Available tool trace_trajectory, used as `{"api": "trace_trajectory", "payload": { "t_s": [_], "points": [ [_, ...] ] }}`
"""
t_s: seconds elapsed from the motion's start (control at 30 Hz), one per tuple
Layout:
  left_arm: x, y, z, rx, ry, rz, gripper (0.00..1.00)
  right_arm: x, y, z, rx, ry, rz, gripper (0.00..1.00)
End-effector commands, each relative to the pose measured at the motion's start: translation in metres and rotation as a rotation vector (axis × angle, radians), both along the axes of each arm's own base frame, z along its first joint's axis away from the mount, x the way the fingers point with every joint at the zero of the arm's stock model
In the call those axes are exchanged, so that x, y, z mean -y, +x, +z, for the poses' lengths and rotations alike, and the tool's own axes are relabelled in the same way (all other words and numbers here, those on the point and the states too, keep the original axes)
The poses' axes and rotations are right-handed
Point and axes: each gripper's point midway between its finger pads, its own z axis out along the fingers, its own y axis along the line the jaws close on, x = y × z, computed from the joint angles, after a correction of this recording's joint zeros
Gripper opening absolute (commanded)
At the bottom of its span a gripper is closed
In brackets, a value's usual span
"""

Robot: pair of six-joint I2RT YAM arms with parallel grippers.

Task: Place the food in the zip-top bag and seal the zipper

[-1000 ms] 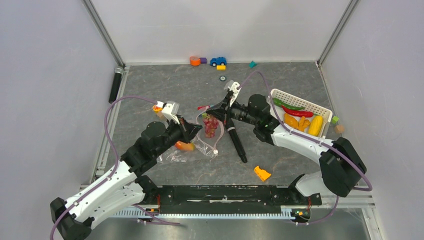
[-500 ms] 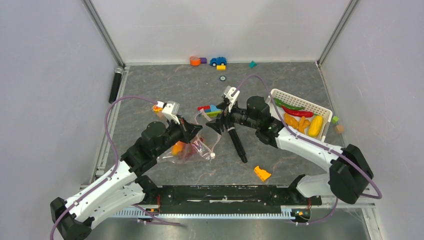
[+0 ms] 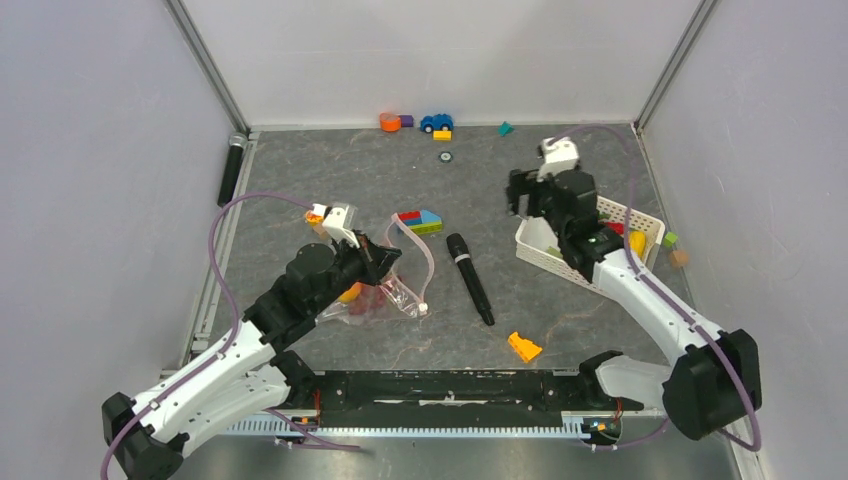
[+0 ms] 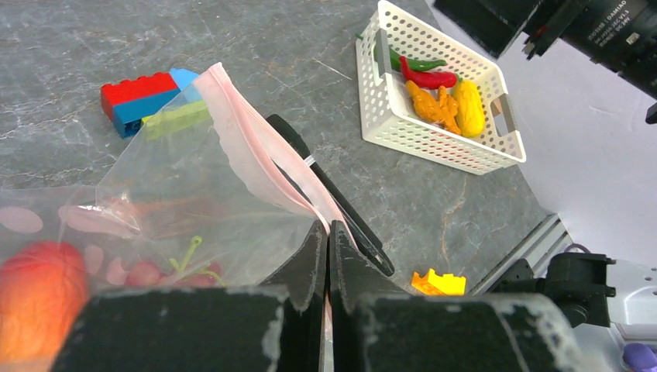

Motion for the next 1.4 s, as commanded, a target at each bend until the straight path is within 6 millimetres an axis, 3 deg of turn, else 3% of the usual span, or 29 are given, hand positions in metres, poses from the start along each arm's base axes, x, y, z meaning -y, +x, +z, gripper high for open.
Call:
{"api": "trace_trajectory", "payload": {
  "t_s": [0.0,0.1,0.27,0.4,0.5,0.8,1.03,1.27,1.37],
  "points": [
    [-0.002,0.007,0.001,0.034,0.021,0.022,0.02,0.114,0.003,-0.035,-0.120,-0.026,-0.460,0.98],
    [-0.003,0.008,-0.001,0.038,0.027,0.027,0.02,0.174,-0.002,-0.055,-0.175,-0.075,-0.676,0.98],
    [-0.001,0.009,-0.004,0.035,0.041,0.023,0.02,0.252,-0.019,-0.102,-0.350,-0.091,-0.929,0.98],
    [0.000,0.009,-0.006,0.030,0.047,0.019,0.02,0.286,-0.033,-0.133,-0.430,-0.103,-1.069,0.98],
    [-0.002,0.011,-0.008,0.032,0.050,0.032,0.02,0.303,-0.043,-0.145,-0.444,-0.165,-1.169,0.98],
    [-0.003,0.011,-0.010,0.027,0.063,0.033,0.02,0.309,-0.037,-0.195,-0.536,-0.217,-1.142,0.98],
    [-0.004,0.011,-0.010,0.031,0.063,0.033,0.02,0.303,-0.028,-0.228,-0.582,-0.126,-1.051,0.98],
    [-0.003,0.011,-0.011,0.028,0.061,0.033,0.02,0.289,-0.016,-0.237,-0.546,-0.019,-0.944,0.98],
    [-0.002,0.011,-0.012,0.024,0.059,0.031,0.02,0.281,-0.010,-0.235,-0.513,0.006,-0.882,0.92]
  ]
}}
